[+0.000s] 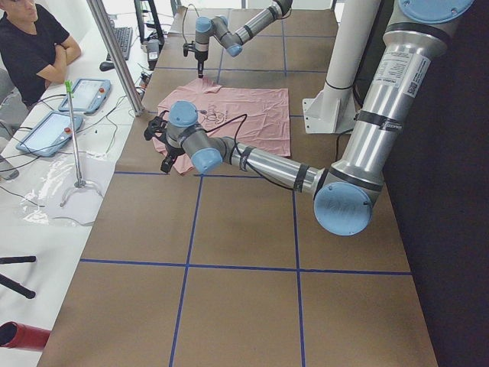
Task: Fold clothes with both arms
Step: 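Move the right gripper over the sleeve nearest it, then grasp the sleeve with the right gripper and fold it inward toward the collar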
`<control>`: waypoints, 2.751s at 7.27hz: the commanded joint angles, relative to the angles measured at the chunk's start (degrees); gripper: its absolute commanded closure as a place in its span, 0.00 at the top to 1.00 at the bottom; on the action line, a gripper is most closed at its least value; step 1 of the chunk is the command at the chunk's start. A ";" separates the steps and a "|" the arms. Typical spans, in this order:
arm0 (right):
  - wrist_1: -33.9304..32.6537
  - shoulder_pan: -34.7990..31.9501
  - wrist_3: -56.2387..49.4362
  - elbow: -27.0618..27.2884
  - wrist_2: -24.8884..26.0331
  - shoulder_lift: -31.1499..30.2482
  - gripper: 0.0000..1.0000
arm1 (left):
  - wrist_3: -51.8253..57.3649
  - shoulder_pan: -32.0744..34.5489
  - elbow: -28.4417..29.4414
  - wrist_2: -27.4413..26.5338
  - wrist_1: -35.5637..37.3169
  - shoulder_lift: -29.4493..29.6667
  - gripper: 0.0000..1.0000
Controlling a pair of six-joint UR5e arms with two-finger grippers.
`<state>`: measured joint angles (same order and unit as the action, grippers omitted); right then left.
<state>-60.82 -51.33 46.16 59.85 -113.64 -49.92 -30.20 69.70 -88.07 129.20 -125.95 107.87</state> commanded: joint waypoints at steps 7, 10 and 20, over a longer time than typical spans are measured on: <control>0.44 3.05 4.98 6.68 -0.97 7.44 0.00 | 0.40 0.18 0.18 0.00 0.00 0.06 1.00; 0.70 6.23 6.49 -1.37 3.68 15.69 0.00 | -0.03 0.26 0.09 0.09 0.00 -0.03 1.00; -38.70 7.03 14.57 29.27 -0.18 6.72 1.00 | -27.59 -16.92 3.58 -22.00 0.26 5.58 1.00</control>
<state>-90.13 -44.07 60.66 79.36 -113.41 -39.09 -51.58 58.11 -86.21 114.65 -125.76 112.02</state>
